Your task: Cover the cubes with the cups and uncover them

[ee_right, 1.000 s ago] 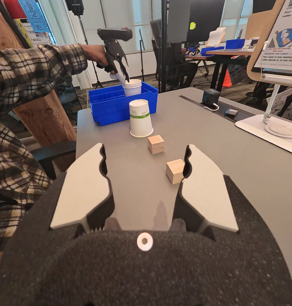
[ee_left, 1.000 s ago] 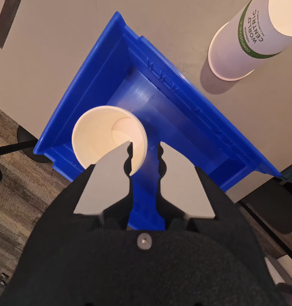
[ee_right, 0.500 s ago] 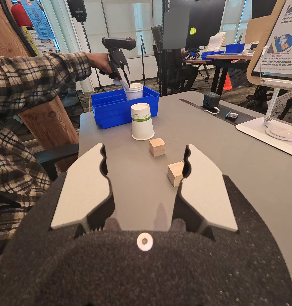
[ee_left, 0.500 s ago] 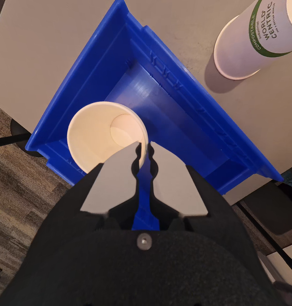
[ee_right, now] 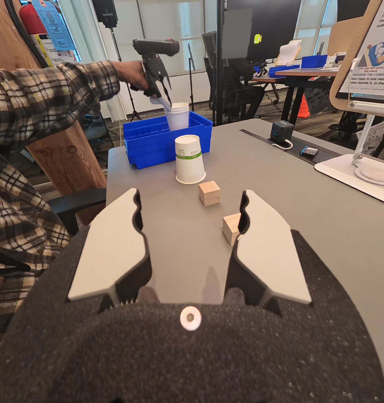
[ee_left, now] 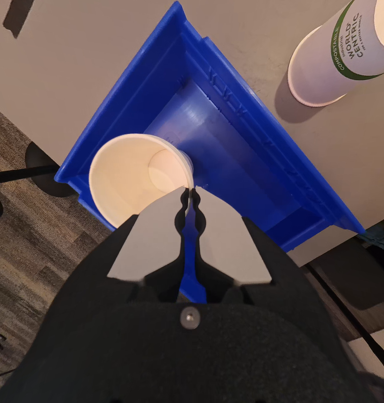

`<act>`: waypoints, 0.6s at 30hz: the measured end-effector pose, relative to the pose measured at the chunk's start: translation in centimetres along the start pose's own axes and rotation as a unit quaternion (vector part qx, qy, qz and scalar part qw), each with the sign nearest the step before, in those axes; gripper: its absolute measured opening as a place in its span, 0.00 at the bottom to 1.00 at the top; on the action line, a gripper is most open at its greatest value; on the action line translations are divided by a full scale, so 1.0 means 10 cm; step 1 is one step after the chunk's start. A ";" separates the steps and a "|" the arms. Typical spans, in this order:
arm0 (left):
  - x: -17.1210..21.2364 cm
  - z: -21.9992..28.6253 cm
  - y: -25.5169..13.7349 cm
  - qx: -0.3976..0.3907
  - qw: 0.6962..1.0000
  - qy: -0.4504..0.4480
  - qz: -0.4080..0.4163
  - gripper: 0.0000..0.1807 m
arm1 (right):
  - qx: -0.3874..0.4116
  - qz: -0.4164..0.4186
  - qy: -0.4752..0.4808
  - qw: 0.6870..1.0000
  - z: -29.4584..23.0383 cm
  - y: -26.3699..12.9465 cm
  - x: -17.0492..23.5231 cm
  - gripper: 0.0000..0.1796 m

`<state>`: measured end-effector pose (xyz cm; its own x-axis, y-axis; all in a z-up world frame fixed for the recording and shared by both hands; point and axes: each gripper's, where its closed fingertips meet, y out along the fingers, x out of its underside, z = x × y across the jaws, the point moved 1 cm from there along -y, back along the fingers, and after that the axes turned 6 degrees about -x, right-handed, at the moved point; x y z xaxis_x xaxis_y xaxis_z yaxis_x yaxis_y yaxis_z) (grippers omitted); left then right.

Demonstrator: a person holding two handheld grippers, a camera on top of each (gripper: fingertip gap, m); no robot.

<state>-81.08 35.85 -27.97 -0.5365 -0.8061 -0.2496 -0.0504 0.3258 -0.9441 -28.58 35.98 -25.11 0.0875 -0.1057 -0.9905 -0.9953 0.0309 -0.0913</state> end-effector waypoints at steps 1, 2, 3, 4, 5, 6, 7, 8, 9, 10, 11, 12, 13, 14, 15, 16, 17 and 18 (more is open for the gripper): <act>0.00 -0.01 -0.02 -0.005 1.000 0.000 0.001 0.02 | 0.000 0.000 0.000 1.000 0.00 0.00 0.00 0.48; -0.01 -0.02 -0.05 -0.009 1.000 0.000 0.002 0.02 | -0.001 -0.001 -0.001 1.000 -0.01 0.00 0.00 0.48; -0.02 -0.02 -0.08 -0.013 1.000 0.000 0.004 0.02 | -0.002 -0.002 -0.001 1.000 -0.02 0.00 0.00 0.48; -0.03 -0.02 -0.12 -0.017 1.000 -0.001 0.007 0.02 | -0.002 -0.002 -0.002 1.000 -0.02 0.00 -0.01 0.48; -0.04 -0.02 -0.15 -0.019 1.000 -0.003 0.009 0.02 | -0.003 -0.003 -0.003 1.000 -0.03 0.00 -0.01 0.48; -0.04 -0.02 -0.18 -0.022 1.000 -0.006 0.010 0.02 | -0.004 -0.004 -0.004 1.000 -0.04 0.00 -0.01 0.48; -0.05 -0.01 -0.21 -0.023 1.000 -0.009 0.011 0.02 | -0.005 -0.005 -0.004 1.000 -0.04 0.01 -0.01 0.48; -0.05 0.00 -0.21 -0.023 1.000 -0.014 0.010 0.02 | -0.005 -0.006 -0.004 1.000 -0.04 0.01 0.00 0.48; -0.04 0.02 -0.20 -0.023 1.000 -0.017 0.006 0.02 | -0.005 -0.007 -0.004 1.000 -0.04 0.02 0.00 0.48; -0.02 0.03 -0.17 -0.025 1.000 -0.018 0.001 0.02 | -0.007 -0.008 -0.004 1.000 -0.05 0.02 0.00 0.48; 0.01 0.05 -0.12 -0.029 0.999 -0.017 -0.004 0.02 | -0.008 -0.009 -0.004 1.000 -0.05 0.03 0.00 0.48; 0.03 0.06 -0.06 -0.034 0.999 -0.015 -0.008 0.02 | -0.009 -0.009 -0.005 1.000 -0.06 0.03 0.00 0.47; 0.06 0.07 -0.02 -0.036 0.999 -0.015 -0.009 0.02 | -0.010 -0.010 -0.006 1.000 -0.07 0.03 0.00 0.47; 0.04 0.09 0.00 -0.034 0.999 -0.019 0.001 0.03 | -0.009 -0.009 -0.006 1.000 -0.07 0.02 0.00 0.47; 0.00 0.10 -0.01 -0.034 0.999 -0.027 0.019 0.03 | -0.009 -0.008 -0.007 1.000 -0.07 0.02 -0.01 0.47; 0.00 0.10 -0.01 -0.039 0.998 -0.032 0.024 0.03 | -0.009 -0.007 -0.007 1.000 -0.08 0.02 -0.01 0.47; 0.01 0.09 -0.02 -0.045 0.998 -0.031 0.023 0.03 | -0.010 -0.006 -0.007 1.000 -0.08 0.02 -0.02 0.47; 0.03 0.09 -0.02 -0.051 0.998 -0.028 0.018 0.03 | -0.011 -0.006 -0.008 1.000 -0.08 0.02 -0.02 0.47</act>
<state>-80.47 35.12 -28.08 -0.4916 -0.8184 -0.2976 -0.1190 0.4017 -0.9080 -28.81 35.18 -24.86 0.1002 -0.0903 -0.9909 -0.9948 0.0088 -0.1014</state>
